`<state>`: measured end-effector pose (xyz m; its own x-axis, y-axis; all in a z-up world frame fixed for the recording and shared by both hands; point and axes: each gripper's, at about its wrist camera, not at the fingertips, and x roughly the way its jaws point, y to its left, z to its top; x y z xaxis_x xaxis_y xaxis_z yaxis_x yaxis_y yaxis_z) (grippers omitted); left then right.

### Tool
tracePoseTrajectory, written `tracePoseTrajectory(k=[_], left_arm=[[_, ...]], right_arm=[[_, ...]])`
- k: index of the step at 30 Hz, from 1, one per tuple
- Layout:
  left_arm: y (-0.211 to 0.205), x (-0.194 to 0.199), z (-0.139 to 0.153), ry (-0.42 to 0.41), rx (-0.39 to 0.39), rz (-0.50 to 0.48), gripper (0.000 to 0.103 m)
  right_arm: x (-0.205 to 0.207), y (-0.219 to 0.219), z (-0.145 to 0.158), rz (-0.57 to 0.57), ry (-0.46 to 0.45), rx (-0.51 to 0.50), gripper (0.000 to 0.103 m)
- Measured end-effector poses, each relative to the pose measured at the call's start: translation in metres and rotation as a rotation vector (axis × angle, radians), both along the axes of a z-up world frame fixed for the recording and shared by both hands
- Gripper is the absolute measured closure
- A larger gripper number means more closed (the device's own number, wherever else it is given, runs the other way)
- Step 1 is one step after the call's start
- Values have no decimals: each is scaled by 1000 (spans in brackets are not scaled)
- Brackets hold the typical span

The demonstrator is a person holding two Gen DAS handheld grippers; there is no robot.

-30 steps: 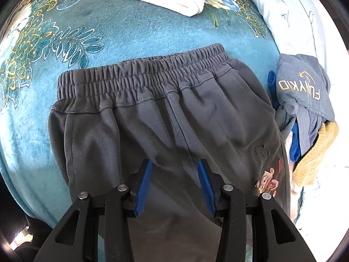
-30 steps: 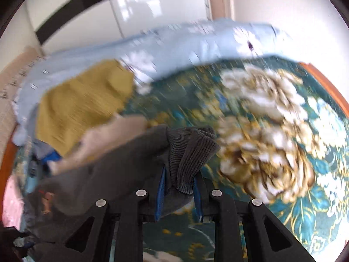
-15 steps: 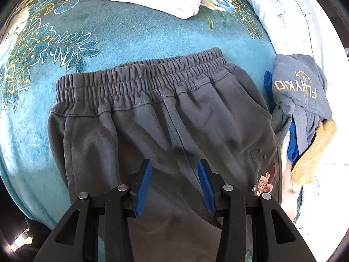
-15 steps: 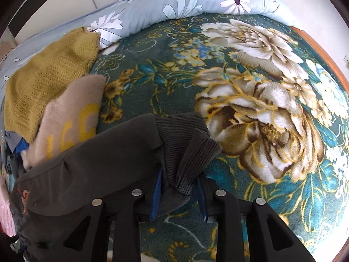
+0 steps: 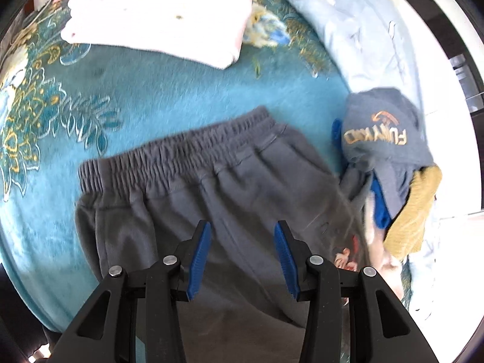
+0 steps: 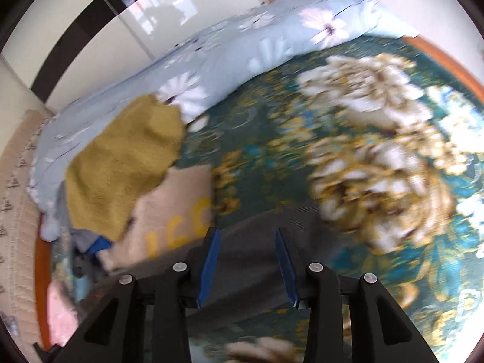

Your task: Fold clothes

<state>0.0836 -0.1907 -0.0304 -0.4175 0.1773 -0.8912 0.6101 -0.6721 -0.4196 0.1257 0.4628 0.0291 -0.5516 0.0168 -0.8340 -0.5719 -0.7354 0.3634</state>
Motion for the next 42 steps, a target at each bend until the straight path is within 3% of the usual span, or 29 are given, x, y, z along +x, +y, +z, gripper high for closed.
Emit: tracePoseTrajectory(k=[2,8,13,18,21,26,28,36,40,42], left_arm=[[-3,-2,-3,0,17,11,58],[-9,25,-10,-61,34,64,58],[-11,25,-13,-58,51,54,58],[-31,46,5,-11,36,126,58],[-56,62,7,-45,15,161,58],[-80,84,5,-142,1,145,58],[-84,88,-1,-171,11,119,58],[-70,76,-31,-291,-7,31,58],[-59,68,-40,-335,-55,-4,58],[-62,71,-46,-349,-34,26,58]], right_arm=[[-21,-22,-3,70,-1,-59,62],[-60,-84,-23,235,-53,-50,61],[-75,-73,-73,166,-185,-94,59],[-64,-60,-90,101,-207,-94,59],[-57,-54,-89,94,-217,-50,59],[-38,-33,-76,-18,-184,-1,59],[-33,-27,-69,-43,-166,-14,59],[3,-22,-33,33,-92,-100,59],[56,-21,-28,44,-97,-129,59],[84,-19,-26,38,-111,-140,59]])
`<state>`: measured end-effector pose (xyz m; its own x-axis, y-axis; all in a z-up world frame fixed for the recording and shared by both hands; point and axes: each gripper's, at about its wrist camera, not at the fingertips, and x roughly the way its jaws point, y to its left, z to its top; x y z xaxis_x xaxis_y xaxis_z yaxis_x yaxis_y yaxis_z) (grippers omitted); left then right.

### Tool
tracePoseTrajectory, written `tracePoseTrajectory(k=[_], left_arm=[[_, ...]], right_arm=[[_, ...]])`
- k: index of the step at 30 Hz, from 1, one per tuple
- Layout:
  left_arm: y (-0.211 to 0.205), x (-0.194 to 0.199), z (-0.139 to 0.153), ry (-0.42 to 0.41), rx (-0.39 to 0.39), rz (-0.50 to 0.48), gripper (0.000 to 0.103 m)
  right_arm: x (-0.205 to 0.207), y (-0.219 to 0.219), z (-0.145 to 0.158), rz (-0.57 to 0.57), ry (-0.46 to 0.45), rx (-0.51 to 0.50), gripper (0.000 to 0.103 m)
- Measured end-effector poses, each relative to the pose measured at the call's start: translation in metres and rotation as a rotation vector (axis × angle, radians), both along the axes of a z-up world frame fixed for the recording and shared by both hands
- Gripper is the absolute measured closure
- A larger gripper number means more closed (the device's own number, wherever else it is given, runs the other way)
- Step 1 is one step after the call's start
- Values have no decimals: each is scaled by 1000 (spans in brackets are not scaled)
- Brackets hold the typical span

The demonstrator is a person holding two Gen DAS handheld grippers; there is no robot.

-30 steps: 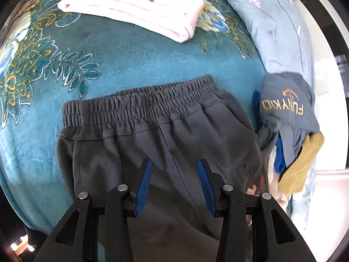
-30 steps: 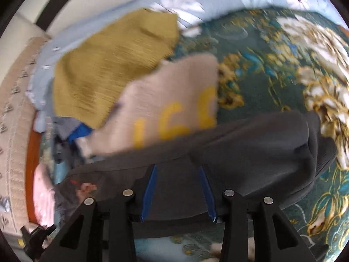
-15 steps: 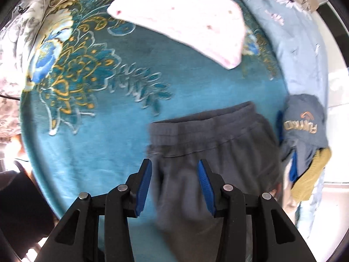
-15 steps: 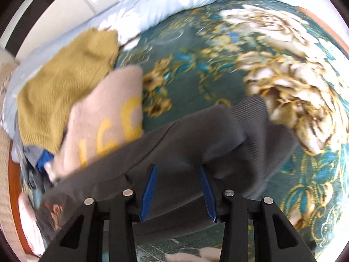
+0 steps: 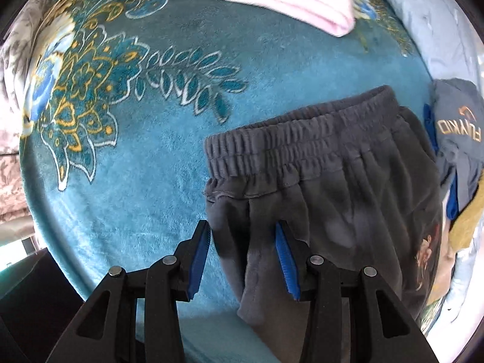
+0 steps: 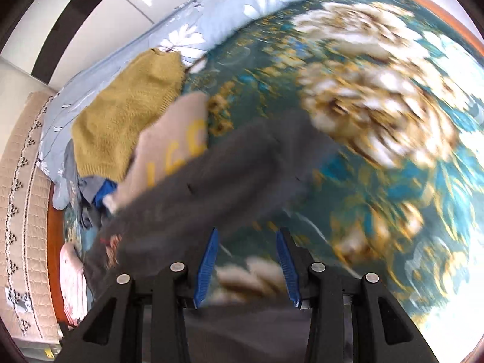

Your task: Fold clothes

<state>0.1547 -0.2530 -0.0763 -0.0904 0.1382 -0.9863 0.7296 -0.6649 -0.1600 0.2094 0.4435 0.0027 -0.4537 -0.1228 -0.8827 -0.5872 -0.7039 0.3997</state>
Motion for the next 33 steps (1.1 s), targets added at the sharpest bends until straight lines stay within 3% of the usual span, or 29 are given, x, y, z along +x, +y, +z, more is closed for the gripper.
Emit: tracePoseTrajectory(k=[4,12,17,23,26,29,31,33], left_arm=[[-8,10,-10,-4,68,121,64],[-1,20,-9,-34,40,225,64],[-2,23,-10,-54,44,235,64],[0,27,-11,-66,25,215,64],[0,31,-11,-68,22,214,66],[-2,38,-10,-54,33,229,81],[-1,40,-7,-43,28,216,92],[0,42,-2,-30,21,205,95]], right_arm=[[56,8,-4,-60,-35,-18,59],[145,13,-32,-198,-114,-138,60],[155,-3,-62,-192,-136,-255,59],[146,-12,-78,-219,-148,-316,61],[140,-16,-82,-228,-152,-342,72],[136,-16,-81,-231,-153,-352,90],[135,-12,-72,-235,-134,-349,94],[135,-6,-61,-240,-99,-347,96]])
